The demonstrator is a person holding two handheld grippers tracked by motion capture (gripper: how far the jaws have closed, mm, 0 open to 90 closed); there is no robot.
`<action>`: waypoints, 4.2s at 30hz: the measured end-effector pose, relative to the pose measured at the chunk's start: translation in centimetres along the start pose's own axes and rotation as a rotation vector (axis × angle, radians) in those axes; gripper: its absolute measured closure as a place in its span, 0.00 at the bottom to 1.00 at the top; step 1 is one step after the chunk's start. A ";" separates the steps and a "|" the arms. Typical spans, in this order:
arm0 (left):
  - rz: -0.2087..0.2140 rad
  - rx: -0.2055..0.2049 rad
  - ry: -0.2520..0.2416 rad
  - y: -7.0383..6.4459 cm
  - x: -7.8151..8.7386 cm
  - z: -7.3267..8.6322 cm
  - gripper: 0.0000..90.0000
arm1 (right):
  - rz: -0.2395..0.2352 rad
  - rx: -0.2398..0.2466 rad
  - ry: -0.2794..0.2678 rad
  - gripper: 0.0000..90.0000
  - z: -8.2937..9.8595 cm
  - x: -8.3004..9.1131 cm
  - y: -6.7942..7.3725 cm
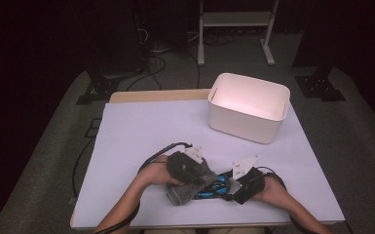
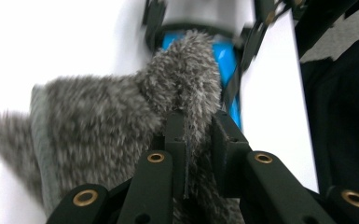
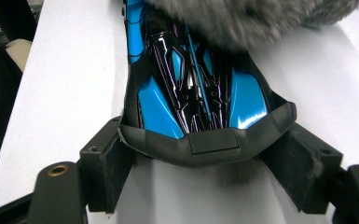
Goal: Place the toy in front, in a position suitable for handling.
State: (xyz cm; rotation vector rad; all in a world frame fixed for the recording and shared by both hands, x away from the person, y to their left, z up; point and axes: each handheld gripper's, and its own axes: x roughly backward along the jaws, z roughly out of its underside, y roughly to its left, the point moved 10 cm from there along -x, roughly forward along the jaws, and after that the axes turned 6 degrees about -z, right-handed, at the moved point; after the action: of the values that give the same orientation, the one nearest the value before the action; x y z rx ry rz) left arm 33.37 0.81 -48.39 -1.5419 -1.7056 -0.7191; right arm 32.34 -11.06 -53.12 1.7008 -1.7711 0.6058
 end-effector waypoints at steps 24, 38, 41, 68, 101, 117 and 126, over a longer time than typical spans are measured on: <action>0.007 0.019 0.009 -0.1 0.3 1.7 0.86 | -0.078 -0.093 0.010 0.22 -3.2 1.2 -0.9; -0.010 0.012 0.007 0.2 0.5 1.4 0.86 | -0.154 -0.204 0.024 0.23 -2.1 0.3 -2.1; -0.017 0.017 0.003 0.4 0.6 1.3 0.86 | -0.176 -0.227 0.019 0.24 -2.0 0.2 -2.1; -0.015 0.099 -0.050 1.2 1.5 -0.3 0.86 | -0.165 -0.201 -0.011 0.37 -2.4 0.3 -0.8; 0.108 0.084 -0.053 -1.5 1.4 -1.7 0.88 | -0.007 -0.027 -0.026 0.36 -2.4 1.2 1.6; 0.139 0.019 -0.071 -3.5 1.9 -1.7 0.88 | -0.145 -0.068 -0.004 0.50 -2.0 -0.5 3.4; 0.141 0.009 -0.084 -3.9 2.2 -1.7 0.88 | -0.189 -0.056 -0.006 0.62 -1.8 -1.2 4.0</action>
State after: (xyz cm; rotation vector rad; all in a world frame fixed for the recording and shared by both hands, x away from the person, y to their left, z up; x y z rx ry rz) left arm 29.70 0.19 -45.38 -1.6877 -1.6388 -0.5811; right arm 28.53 -8.66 -52.38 1.8069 -1.5929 0.4645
